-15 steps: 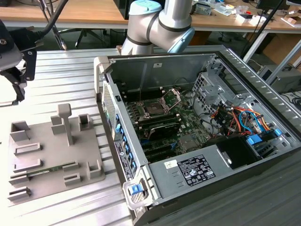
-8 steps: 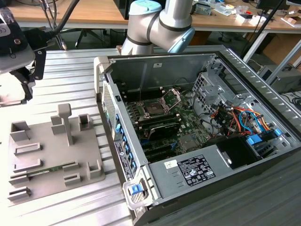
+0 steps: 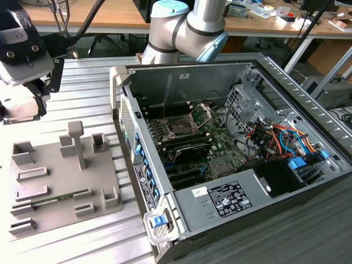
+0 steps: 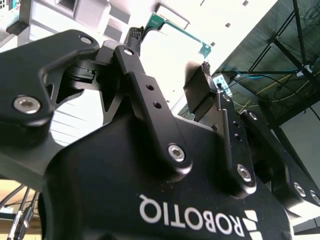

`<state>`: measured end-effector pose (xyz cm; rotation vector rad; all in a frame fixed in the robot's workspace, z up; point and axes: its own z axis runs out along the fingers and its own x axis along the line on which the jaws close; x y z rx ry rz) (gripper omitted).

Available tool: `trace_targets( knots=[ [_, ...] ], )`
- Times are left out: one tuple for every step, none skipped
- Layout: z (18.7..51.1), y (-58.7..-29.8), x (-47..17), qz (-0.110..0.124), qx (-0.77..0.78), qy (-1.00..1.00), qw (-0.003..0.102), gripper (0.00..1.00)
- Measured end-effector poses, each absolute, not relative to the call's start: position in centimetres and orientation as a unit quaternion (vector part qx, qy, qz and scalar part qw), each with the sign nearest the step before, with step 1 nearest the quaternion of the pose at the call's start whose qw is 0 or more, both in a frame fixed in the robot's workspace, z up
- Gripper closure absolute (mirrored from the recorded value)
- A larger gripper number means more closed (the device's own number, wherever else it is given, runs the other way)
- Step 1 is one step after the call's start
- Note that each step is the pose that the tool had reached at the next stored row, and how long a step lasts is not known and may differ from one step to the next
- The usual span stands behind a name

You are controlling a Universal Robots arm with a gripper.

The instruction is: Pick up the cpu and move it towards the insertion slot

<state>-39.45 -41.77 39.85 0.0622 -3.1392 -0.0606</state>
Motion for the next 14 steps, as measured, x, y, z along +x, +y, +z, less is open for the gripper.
trace_targets(
  knots=[
    [39.8,-41.8,-39.4,-0.019,0.020,-1.000,0.001,0.45],
    [39.8,-41.8,-39.3,-0.019,0.020,-1.000,0.001,0.45],
    [39.9,-41.8,-39.1,-0.019,0.020,-1.000,0.001,0.45],
    [39.9,-41.8,-39.0,-0.019,0.020,-1.000,0.001,0.45],
    [39.9,-41.8,-38.9,-0.019,0.020,-1.000,0.001,0.45],
    [39.9,-41.8,-38.8,-0.019,0.020,-1.000,0.001,0.45],
    [39.9,-41.8,-38.7,-0.019,0.020,-1.000,0.001,0.45],
    [39.9,-41.8,-38.5,-0.019,0.020,-1.000,0.001,0.45],
    [39.9,-41.8,-38.4,-0.019,0.020,-1.000,0.001,0.45],
    [39.9,-41.8,-38.3,-0.019,0.020,-1.000,0.001,0.45],
    [39.8,-41.8,-38.1,-0.019,0.020,-1.000,0.001,0.45],
    [39.9,-41.8,-38.0,-0.019,0.020,-1.000,0.001,0.45],
    [39.8,-41.8,-37.7,-0.019,0.020,-1.000,0.001,0.45],
    [39.8,-41.8,-37.6,-0.019,0.020,-1.000,0.001,0.45]
  ],
)
